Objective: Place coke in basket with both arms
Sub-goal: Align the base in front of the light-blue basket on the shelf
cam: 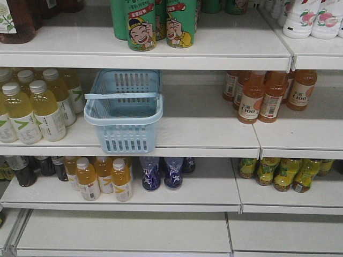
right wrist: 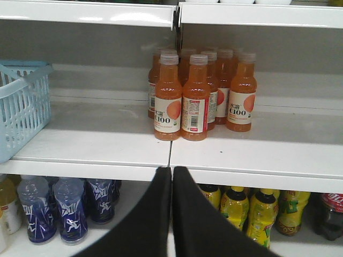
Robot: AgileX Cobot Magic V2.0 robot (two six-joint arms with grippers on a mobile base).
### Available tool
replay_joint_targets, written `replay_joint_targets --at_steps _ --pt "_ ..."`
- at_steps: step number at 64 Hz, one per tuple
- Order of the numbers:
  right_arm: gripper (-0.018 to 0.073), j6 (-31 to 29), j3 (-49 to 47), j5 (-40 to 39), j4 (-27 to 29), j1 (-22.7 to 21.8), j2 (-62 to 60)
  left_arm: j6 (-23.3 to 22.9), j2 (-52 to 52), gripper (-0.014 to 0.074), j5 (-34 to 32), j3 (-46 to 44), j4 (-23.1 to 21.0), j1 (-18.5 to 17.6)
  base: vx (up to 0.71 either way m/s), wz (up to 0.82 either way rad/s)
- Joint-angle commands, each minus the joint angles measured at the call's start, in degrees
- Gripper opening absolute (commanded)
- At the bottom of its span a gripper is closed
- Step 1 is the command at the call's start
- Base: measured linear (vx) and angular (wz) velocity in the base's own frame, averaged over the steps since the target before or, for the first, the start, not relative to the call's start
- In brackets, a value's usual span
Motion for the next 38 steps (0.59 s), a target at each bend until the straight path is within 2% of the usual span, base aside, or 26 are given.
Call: replay_joint_targets --at_steps 1,6,10,14,22,28,33,38 --pt "-0.0005 -0.4 0.4 -3.8 -0.8 -0.4 -0.8 -9.4 -0.8 -0.0006 -4.8 -1.8 -5.2 -0.5 0.0 0.0" --pt "-0.0005 -0.4 0.4 -3.8 -0.8 -0.4 -0.8 -20.7 -0.8 -0.0006 -4.8 -1.8 -13.1 -0.5 0.0 0.0" --pt "-0.0005 -0.4 0.4 -3.8 -0.8 -0.4 -0.8 -26.5 -0.8 -0.0006 -4.8 -1.8 -17.1 -0.5 0.0 0.0" --pt "-0.0005 -0.4 0.4 -3.8 -0.8 -0.4 -0.8 -29.1 -0.8 -0.0006 -4.9 -1.8 -19.6 -0.5 0.0 0.0" --pt "-0.0005 -0.4 0.4 -3.8 -0.8 -0.4 -0.8 -29.5 -0.8 -0.0006 -6.5 -1.8 -22.2 -0.5 0.0 0.0" --pt "-0.0005 -0.4 0.4 -3.8 -0.8 -0.4 -0.8 -34.7 -0.8 -0.0006 -7.7 -1.8 -27.1 -0.5 0.0 0.0" --pt "-0.0005 -0.4 0.4 -3.8 -0.8 -0.4 -0.8 -44.0 -0.8 -0.0006 -8.9 -2.0 -32.3 -0.5 0.0 0.0" --pt "-0.0005 -0.4 0.4 -3.8 -0.8 -0.4 -0.8 -53.5 -0.8 -0.0006 -12.5 -2.3 -32.5 -0.5 0.0 0.0"
